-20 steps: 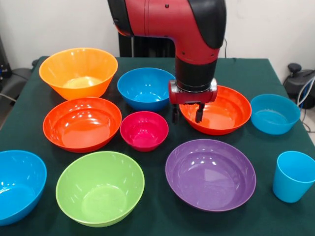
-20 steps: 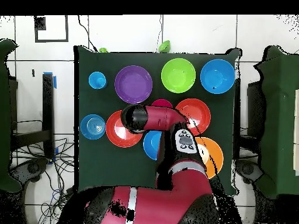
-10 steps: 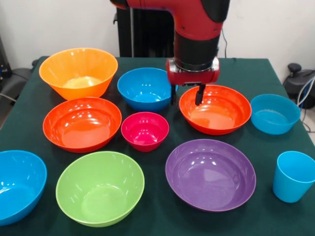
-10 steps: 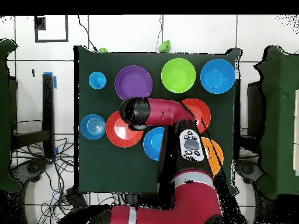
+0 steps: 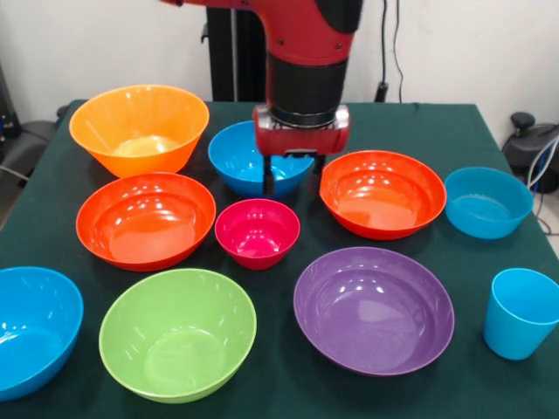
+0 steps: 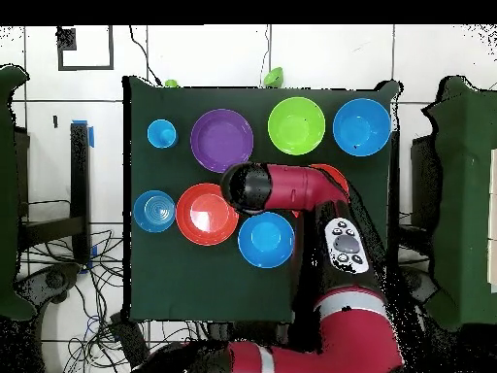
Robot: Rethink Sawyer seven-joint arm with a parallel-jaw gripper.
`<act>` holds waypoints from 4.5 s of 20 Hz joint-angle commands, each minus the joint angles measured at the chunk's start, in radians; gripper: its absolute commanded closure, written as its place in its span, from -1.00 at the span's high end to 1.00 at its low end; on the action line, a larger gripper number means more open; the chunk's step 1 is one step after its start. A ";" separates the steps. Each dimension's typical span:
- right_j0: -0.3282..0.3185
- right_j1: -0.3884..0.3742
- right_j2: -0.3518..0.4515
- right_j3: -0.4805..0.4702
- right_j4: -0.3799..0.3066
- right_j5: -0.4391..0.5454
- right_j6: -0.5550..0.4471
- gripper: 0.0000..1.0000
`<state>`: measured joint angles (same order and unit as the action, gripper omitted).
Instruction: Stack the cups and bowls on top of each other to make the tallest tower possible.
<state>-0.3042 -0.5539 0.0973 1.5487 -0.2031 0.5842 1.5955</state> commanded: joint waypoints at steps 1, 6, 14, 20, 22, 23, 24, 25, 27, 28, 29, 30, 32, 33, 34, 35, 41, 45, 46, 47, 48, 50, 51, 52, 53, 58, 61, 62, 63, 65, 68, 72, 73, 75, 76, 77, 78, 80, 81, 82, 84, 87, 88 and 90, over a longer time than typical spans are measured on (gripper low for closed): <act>-0.043 0.101 0.137 -0.017 -0.121 -0.082 -0.136 1.00; -0.104 0.131 0.206 0.017 -0.144 -0.184 -0.121 1.00; -0.076 0.129 0.217 0.015 -0.123 -0.149 -0.040 1.00; -0.067 0.141 0.223 0.003 -0.115 -0.129 -0.026 1.00; -0.073 0.146 0.232 -0.007 -0.113 -0.118 -0.035 1.00; -0.074 0.148 0.232 -0.012 -0.113 -0.111 -0.037 1.00; -0.071 0.149 0.231 -0.018 -0.113 -0.106 -0.036 1.00; -0.073 0.144 0.233 -0.015 -0.111 -0.104 -0.035 1.00; -0.077 0.142 0.235 -0.010 -0.113 -0.108 -0.033 1.00; -0.078 0.143 0.238 -0.011 -0.113 -0.108 -0.033 1.00; -0.076 0.144 0.235 -0.012 -0.116 -0.112 -0.030 1.00; -0.071 0.150 0.231 -0.019 -0.118 -0.118 -0.025 1.00; -0.039 0.162 0.186 -0.047 -0.141 -0.129 -0.001 1.00; -0.036 0.167 0.181 -0.052 -0.146 -0.135 0.001 1.00; -0.039 0.167 0.185 -0.052 -0.146 -0.135 -0.005 1.00; -0.037 0.162 0.181 -0.054 -0.149 -0.125 -0.010 1.00; -0.019 0.163 0.161 -0.080 -0.157 -0.114 -0.011 1.00; -0.012 0.174 0.159 -0.106 -0.161 -0.102 -0.016 1.00; -0.007 0.177 0.153 -0.115 -0.163 -0.098 -0.016 1.00; -0.002 0.173 0.146 -0.119 -0.162 -0.088 -0.013 1.00; 0.002 0.170 0.139 -0.123 -0.161 -0.079 -0.010 1.00; 0.010 0.121 0.123 -0.098 -0.157 -0.021 -0.017 1.00; 0.013 0.097 0.115 -0.089 -0.152 0.001 -0.017 1.00; 0.024 0.082 0.099 -0.092 -0.152 0.029 -0.015 1.00; 0.028 0.072 0.090 -0.093 -0.150 0.046 -0.014 1.00; 0.022 0.022 0.073 -0.061 -0.148 0.062 -0.021 1.00; 0.021 -0.018 0.079 -0.039 -0.134 0.103 -0.030 1.00; 0.020 -0.030 0.083 -0.033 -0.129 0.116 -0.032 1.00; 0.020 -0.040 0.085 -0.029 -0.127 0.125 -0.034 1.00; 0.021 -0.051 0.088 -0.024 -0.126 0.140 -0.033 1.00; 0.022 -0.038 0.085 -0.025 -0.139 0.119 -0.023 1.00; 0.011 0.033 0.083 -0.014 -0.157 0.020 0.014 1.00; 0.008 0.050 0.083 -0.018 -0.175 0.002 0.000 1.00; -0.012 0.062 0.096 0.003 -0.181 -0.065 0.001 1.00; -0.015 0.070 0.099 0.005 -0.187 -0.084 0.000 1.00; -0.016 0.075 0.097 0.006 -0.191 -0.098 0.002 1.00; -0.016 0.080 0.095 0.008 -0.195 -0.113 0.005 1.00; -0.022 0.082 0.098 0.015 -0.195 -0.124 0.000 1.00; -0.017 0.088 0.096 0.003 -0.194 -0.117 -0.001 1.00; -0.015 0.094 0.094 -0.004 -0.195 -0.111 -0.004 1.00; -0.017 0.106 0.097 -0.017 -0.196 -0.102 -0.013 1.00; -0.019 0.110 0.097 -0.018 -0.202 -0.108 -0.012 1.00; -0.021 0.112 0.097 -0.018 -0.204 -0.112 -0.010 1.00; -0.020 0.126 0.097 -0.030 -0.206 -0.114 -0.008 1.00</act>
<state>-0.3122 -0.4952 0.1653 1.5125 -0.3326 0.4974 1.5955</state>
